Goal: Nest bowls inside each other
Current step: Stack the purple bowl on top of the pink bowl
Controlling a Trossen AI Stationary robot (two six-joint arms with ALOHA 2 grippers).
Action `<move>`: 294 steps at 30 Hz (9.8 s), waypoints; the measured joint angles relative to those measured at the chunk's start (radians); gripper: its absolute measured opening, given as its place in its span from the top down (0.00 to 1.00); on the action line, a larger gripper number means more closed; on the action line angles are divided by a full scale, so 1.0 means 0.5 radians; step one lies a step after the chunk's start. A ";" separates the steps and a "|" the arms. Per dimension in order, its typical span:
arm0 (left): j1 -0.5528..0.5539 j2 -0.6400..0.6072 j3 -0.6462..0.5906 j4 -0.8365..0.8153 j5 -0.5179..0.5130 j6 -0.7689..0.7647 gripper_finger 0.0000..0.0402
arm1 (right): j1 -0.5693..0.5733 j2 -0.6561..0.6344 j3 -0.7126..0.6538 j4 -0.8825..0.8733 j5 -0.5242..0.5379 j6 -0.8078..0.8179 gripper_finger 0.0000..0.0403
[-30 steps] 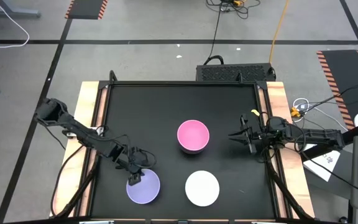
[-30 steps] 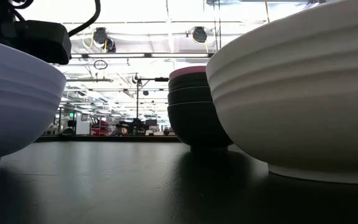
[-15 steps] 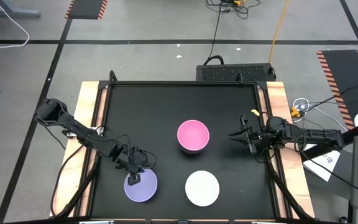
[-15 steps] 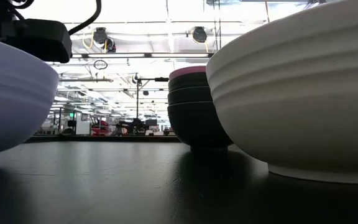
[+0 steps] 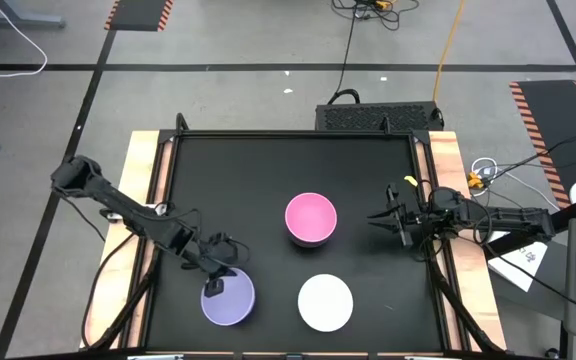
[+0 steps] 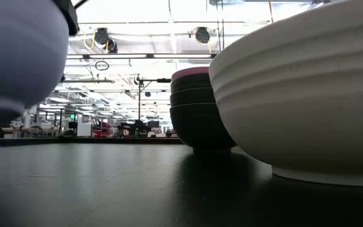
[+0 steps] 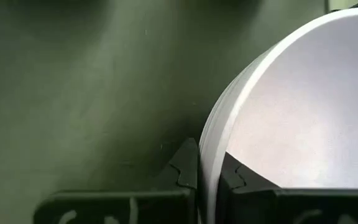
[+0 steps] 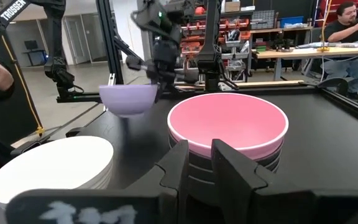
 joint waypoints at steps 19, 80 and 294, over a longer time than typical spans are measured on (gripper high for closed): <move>-0.172 -0.495 0.104 -0.346 -0.586 0.398 0.98 | 0.001 0.028 0.000 0.000 -0.005 0.022 0.84; 0.489 -1.695 -0.819 0.636 -0.486 1.280 0.98 | 0.001 0.027 0.000 0.006 -0.005 0.074 0.84; 1.326 1.468 2.161 -1.472 0.486 1.512 0.84 | 0.000 0.096 0.000 0.003 0.003 -0.021 0.84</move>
